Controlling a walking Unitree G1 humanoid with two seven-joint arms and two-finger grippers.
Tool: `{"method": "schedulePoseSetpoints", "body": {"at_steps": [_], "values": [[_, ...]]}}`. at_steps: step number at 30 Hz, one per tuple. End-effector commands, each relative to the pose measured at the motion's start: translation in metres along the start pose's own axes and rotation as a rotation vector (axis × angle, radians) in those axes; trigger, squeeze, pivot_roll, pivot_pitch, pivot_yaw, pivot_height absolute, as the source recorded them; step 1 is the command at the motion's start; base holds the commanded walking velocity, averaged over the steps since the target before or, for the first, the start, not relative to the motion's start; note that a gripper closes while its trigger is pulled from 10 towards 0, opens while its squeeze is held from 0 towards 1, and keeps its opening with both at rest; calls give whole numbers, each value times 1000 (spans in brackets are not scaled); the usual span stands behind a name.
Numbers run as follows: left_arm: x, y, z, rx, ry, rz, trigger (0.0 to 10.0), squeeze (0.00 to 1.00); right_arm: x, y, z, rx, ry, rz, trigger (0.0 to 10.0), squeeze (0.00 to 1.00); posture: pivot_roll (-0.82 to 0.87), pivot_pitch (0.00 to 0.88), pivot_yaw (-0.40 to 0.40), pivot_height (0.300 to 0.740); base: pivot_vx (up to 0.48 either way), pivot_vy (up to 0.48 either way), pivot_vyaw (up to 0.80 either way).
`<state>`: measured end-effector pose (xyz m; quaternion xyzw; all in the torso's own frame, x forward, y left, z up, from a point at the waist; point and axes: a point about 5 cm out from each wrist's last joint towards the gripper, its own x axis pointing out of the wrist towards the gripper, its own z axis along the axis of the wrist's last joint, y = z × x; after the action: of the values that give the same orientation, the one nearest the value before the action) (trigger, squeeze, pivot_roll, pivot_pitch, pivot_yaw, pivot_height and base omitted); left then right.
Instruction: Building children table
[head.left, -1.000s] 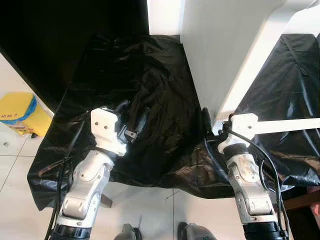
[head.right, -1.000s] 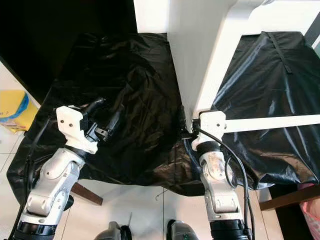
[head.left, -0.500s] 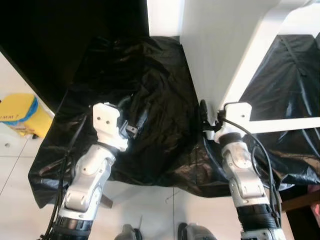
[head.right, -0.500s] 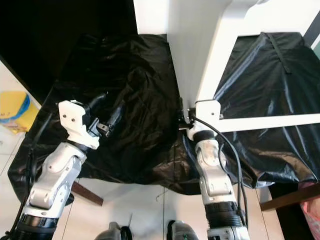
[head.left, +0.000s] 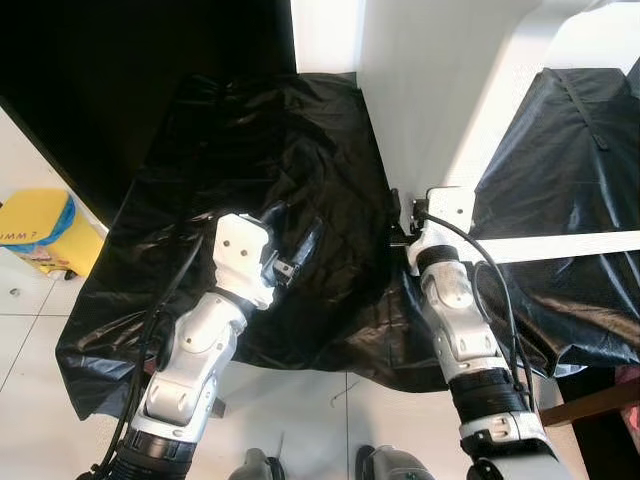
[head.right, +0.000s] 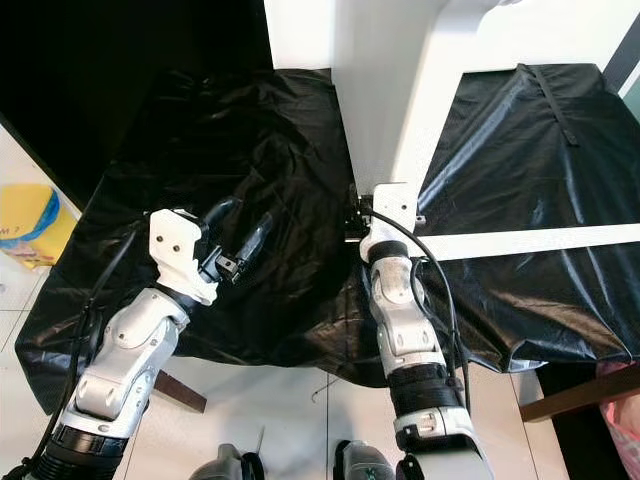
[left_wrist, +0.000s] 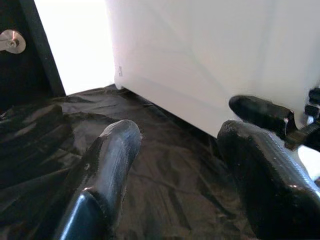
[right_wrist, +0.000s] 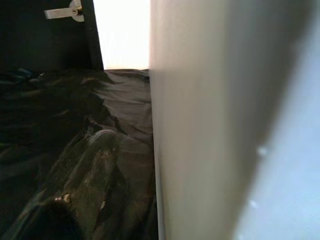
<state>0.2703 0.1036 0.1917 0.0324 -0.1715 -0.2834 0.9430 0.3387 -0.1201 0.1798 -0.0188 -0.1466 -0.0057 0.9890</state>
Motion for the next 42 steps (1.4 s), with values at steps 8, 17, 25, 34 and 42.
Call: {"method": "schedulePoseSetpoints", "body": {"at_steps": [8, 17, 25, 34, 42], "values": [[-6, -7, -3, 17, 21, -46, 10000, 0, -3, 0, -6, -9, -16, -1, 10000, 0, -43, 159, 51, 740, 0, 0, 0], [-8, -4, -11, -10, 60, 10, 10000, 0, -18, -6, -5, 5, -59, 7, 10000, 0, -46, 158, 49, 740, 0, 0, 0], [-17, 0, -31, -29, 131, 91, 10000, 0, -50, -24, -12, -50, -80, 21, 10000, 0, -54, 154, 35, 740, 0, 0, 0], [-29, -4, -47, -42, 187, 136, 10000, 0, -82, -38, -26, -90, -20, 33, 10000, 0, -61, 139, 30, 740, 0, 0, 0], [-32, -11, -52, -40, 177, 96, 10000, 0, -99, -43, -35, -91, 37, 56, 10000, 0, -62, 132, 21, 740, 0, 0, 0]]}}
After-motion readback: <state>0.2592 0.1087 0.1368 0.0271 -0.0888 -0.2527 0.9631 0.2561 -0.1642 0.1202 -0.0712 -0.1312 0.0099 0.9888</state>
